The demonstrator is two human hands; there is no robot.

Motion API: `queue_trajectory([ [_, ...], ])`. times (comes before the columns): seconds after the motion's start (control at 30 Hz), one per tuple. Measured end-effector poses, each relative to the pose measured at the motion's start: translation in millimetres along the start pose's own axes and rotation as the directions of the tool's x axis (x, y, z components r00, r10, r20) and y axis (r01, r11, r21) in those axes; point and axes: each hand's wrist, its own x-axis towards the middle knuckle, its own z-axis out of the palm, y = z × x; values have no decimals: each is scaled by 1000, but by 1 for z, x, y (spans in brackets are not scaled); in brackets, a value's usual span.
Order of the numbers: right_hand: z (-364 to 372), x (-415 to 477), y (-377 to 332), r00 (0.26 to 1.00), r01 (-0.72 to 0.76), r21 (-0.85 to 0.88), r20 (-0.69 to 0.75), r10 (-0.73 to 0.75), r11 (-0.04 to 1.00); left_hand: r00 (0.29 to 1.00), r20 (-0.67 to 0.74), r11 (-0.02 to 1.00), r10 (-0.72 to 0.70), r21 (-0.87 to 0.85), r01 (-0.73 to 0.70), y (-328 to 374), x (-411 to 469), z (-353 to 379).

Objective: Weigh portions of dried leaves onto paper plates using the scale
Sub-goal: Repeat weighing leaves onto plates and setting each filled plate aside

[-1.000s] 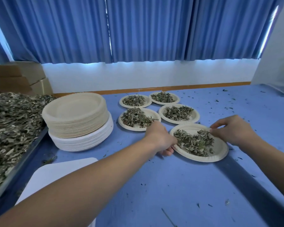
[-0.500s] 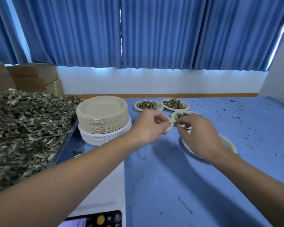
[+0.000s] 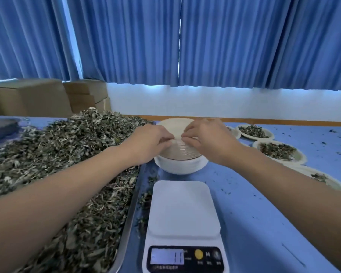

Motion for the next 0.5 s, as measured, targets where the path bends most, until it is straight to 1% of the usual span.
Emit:
queue_trajectory([
  [0.07, 1, 7, 2, 996, 21, -59, 85, -16, 998, 998, -27, 999, 49, 5, -49, -6, 2, 0],
  [0.2, -5, 10, 9, 984, 66, 28, 161, -69, 997, 993, -30, 989, 113, -96, -115, -15, 7, 1],
  [0.3, -8, 11, 11, 972, 137, -12, 196, -132, 991, 988, -65, 979, 141, -140, -149, -20, 8, 4],
  [0.5, -12, 12, 9, 956, 217, -105, 223, -190, 970, 976, -116, 965, 186, -168, -204, -27, 9, 7],
])
